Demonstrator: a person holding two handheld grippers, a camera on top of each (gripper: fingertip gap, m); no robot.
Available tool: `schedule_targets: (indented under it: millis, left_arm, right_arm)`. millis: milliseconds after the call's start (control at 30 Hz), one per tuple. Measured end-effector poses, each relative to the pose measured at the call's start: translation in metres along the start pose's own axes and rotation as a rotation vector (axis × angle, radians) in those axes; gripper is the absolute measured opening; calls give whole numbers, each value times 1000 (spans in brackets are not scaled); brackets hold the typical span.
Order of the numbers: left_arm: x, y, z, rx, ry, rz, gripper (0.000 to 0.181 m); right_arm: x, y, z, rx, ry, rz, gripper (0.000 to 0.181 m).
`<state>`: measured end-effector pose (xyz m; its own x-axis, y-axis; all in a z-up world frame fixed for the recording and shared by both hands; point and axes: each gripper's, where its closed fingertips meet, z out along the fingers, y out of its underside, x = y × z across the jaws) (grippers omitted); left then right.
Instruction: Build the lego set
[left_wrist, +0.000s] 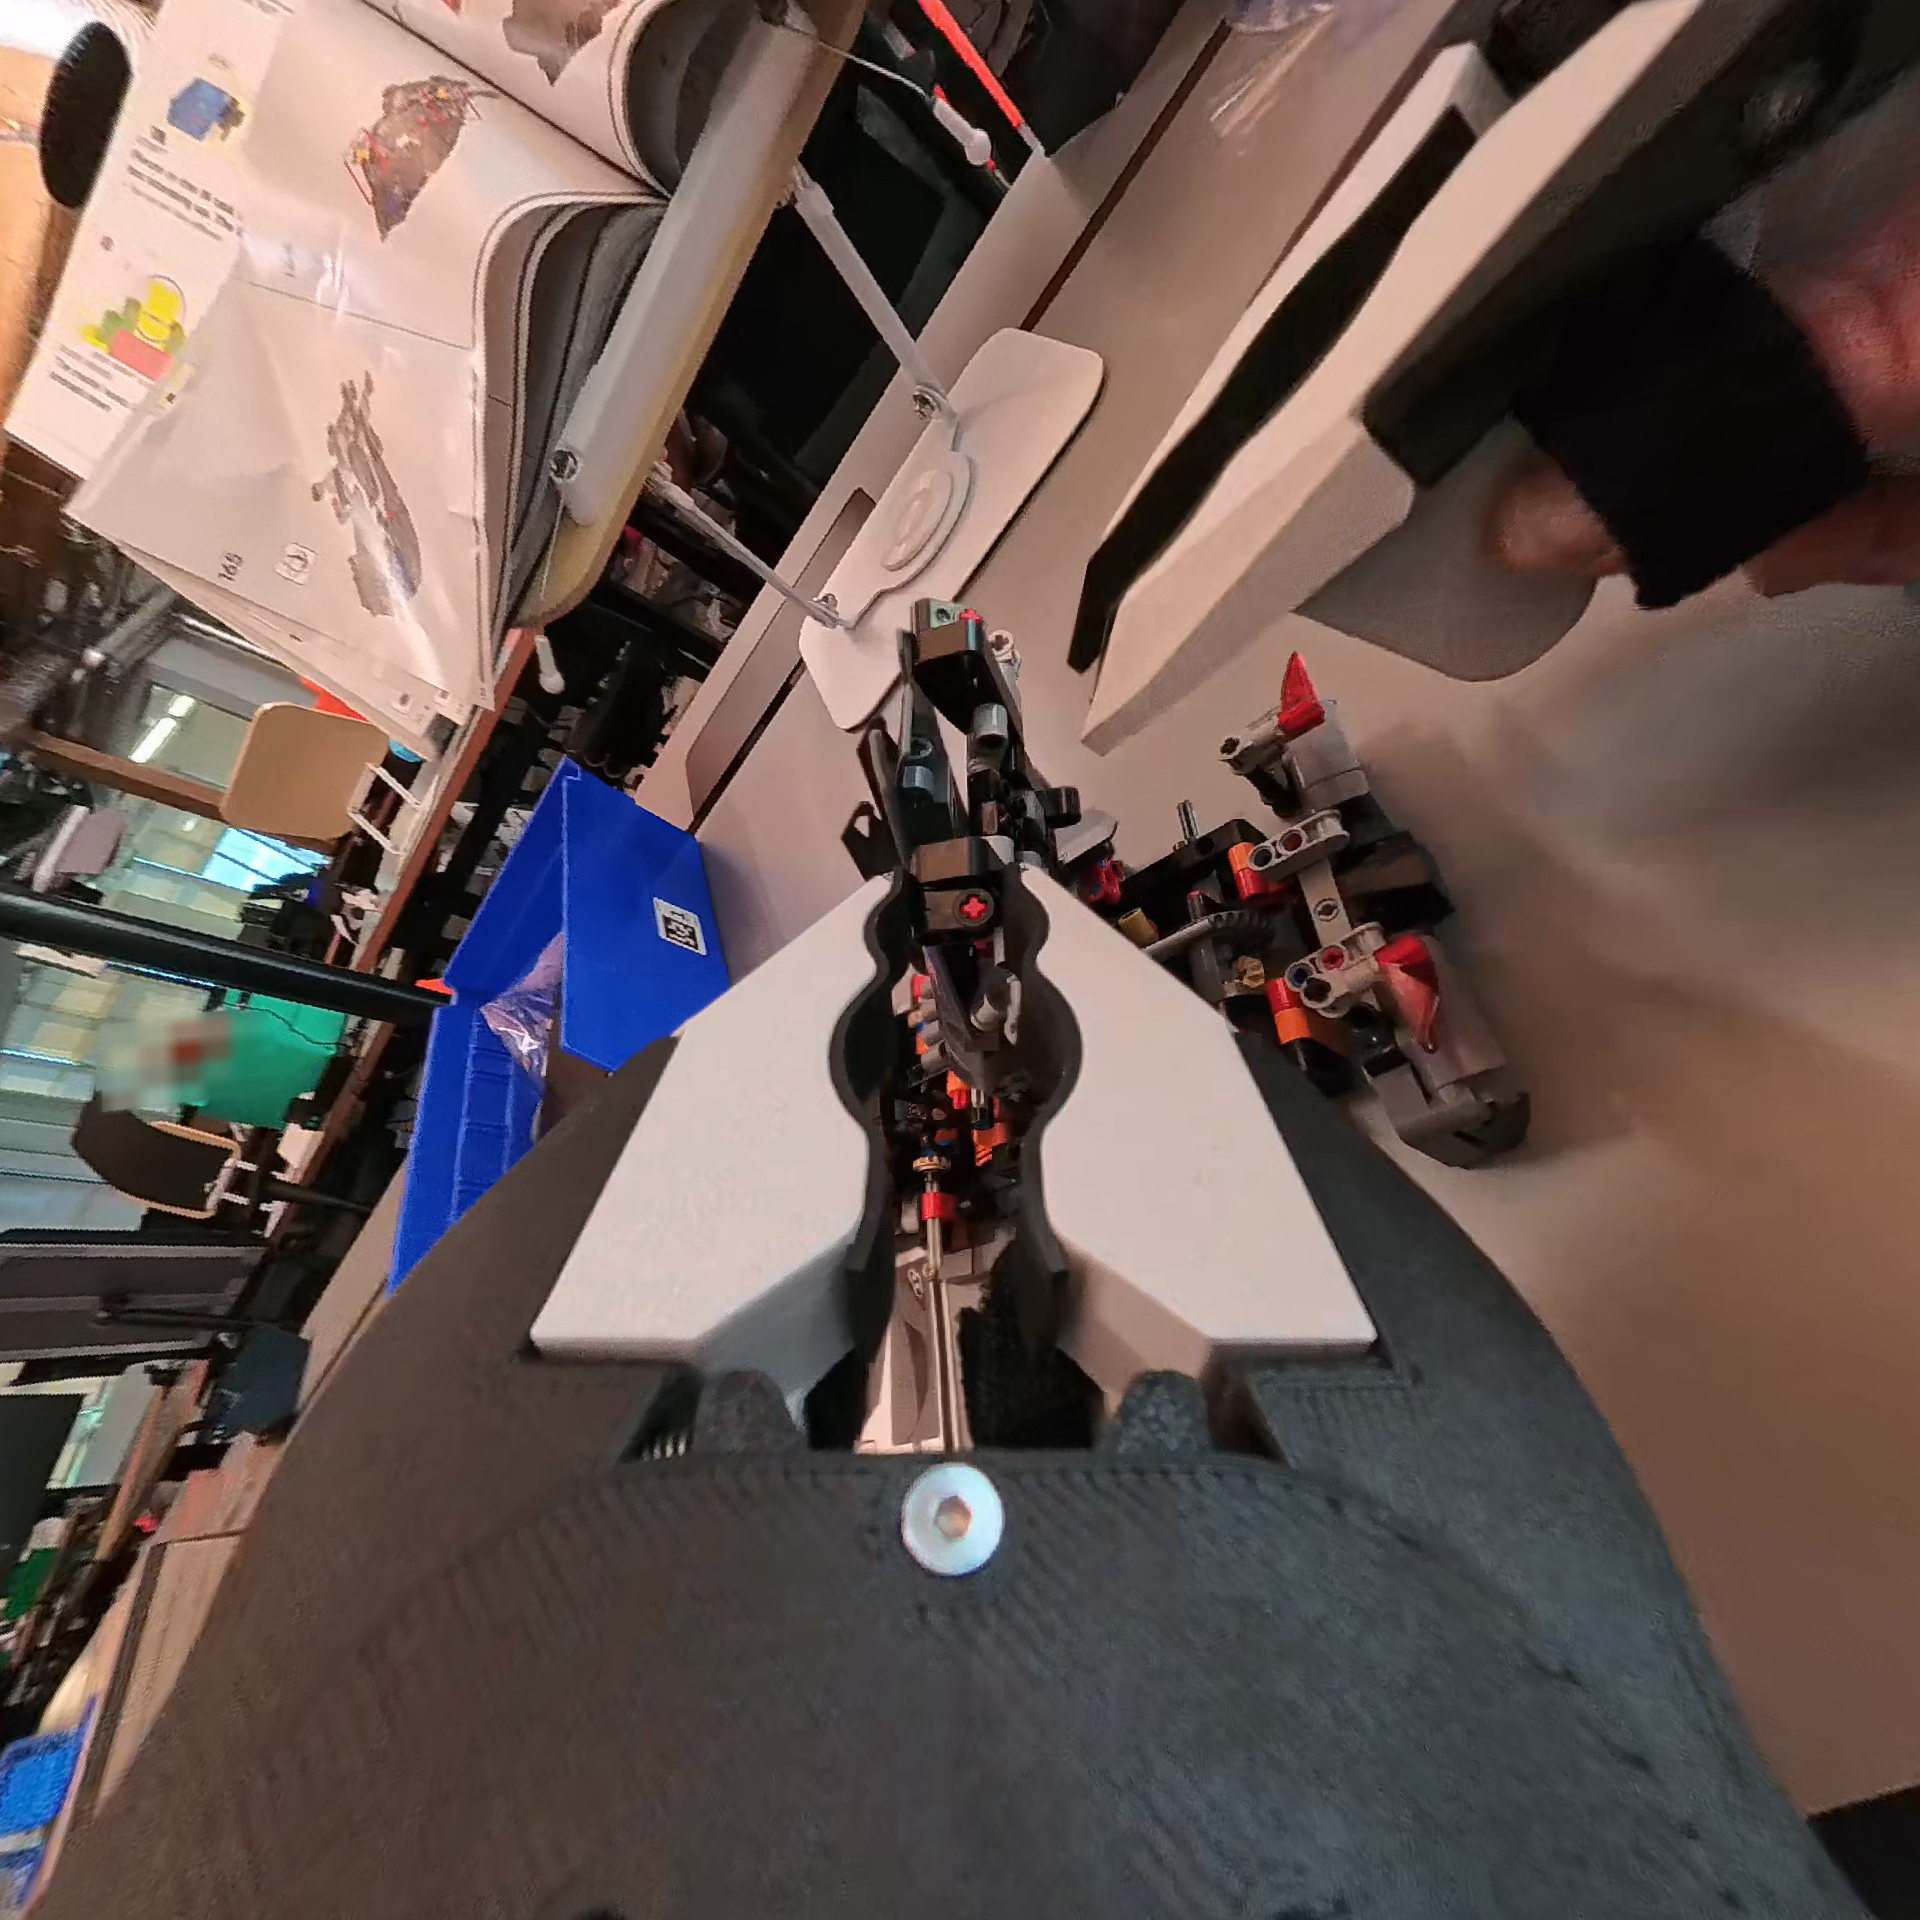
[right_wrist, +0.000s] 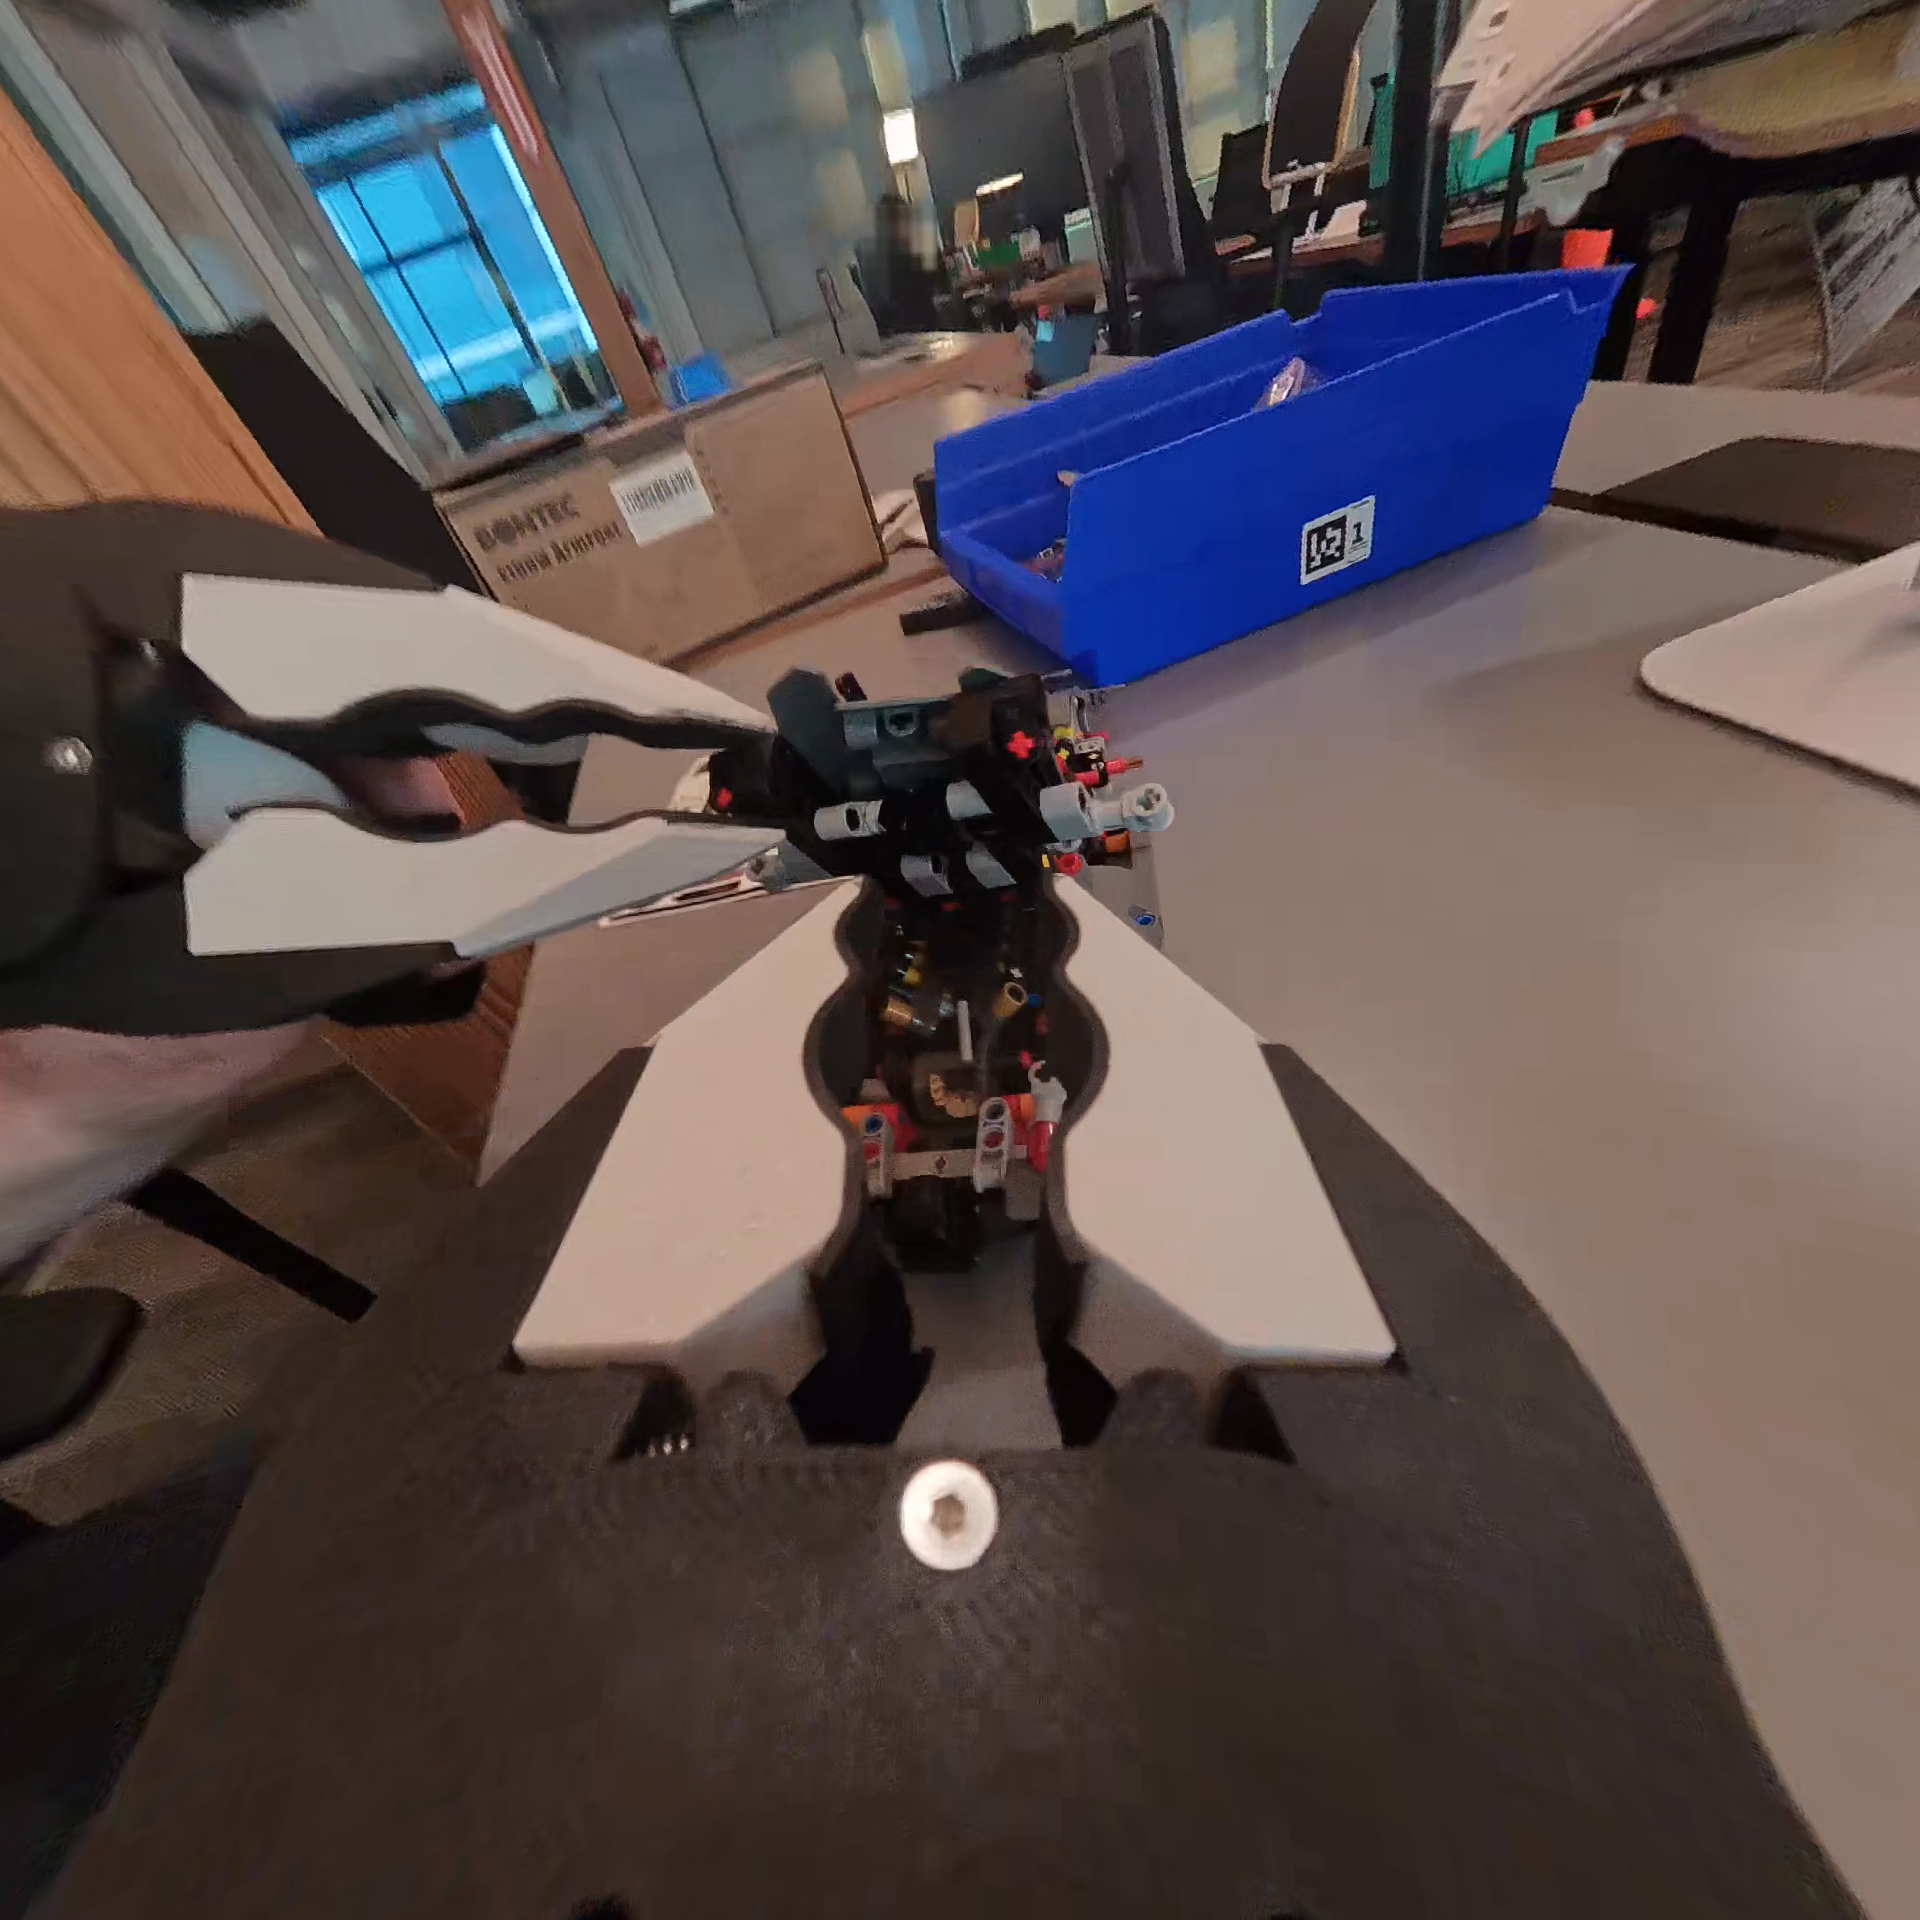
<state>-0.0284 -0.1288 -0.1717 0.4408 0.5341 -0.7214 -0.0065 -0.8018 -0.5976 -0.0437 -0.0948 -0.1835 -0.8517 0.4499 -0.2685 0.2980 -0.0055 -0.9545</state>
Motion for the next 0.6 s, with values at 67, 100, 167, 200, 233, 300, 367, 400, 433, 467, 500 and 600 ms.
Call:
schedule_targets:
  millis: [67,100,167,200,233,300,367,400,433,467,500,600]
  left_arm:
    - [-1,-1,1,2,8,-19,15]
    - [-2,-1,1,3,11,-22,15]
    - [-2,-2,1,8,22,-41,15]
    - [-2,-3,1,11,27,-49,15]
    - [-2,-3,1,11,27,-51,15]
    - [-3,-3,1,15,27,-59,15]
    - [-4,-3,1,15,26,-60,15]
    - [-5,-4,1,17,23,-58,15]
    - [-5,-4,1,19,23,-58,14]
    - [-5,-4,2,20,23,-60,14]
    - [-6,-4,1,22,22,-61,14]
    - [-6,-5,1,22,20,-55,14]
  right_arm:
    - [0,2,5,-33,21,-58,22]
    - [0,2,8,-38,30,-80,18]
    - [-5,4,14,-39,17,-107,15]
    - [-7,6,18,-47,16,-116,16]
    - [-7,7,21,-46,23,-121,15]
    - [-6,9,26,-47,43,-133,17]
    - [-2,9,28,-46,75,-154,17]
    - [-2,7,29,-40,89,-166,15]
    - [0,6,28,-34,106,-181,14]
    - [0,5,29,-32,117,-197,14]
    - [0,4,29,-27,124,-209,13]
    - [-4,-1,28,7,116,-219,13]
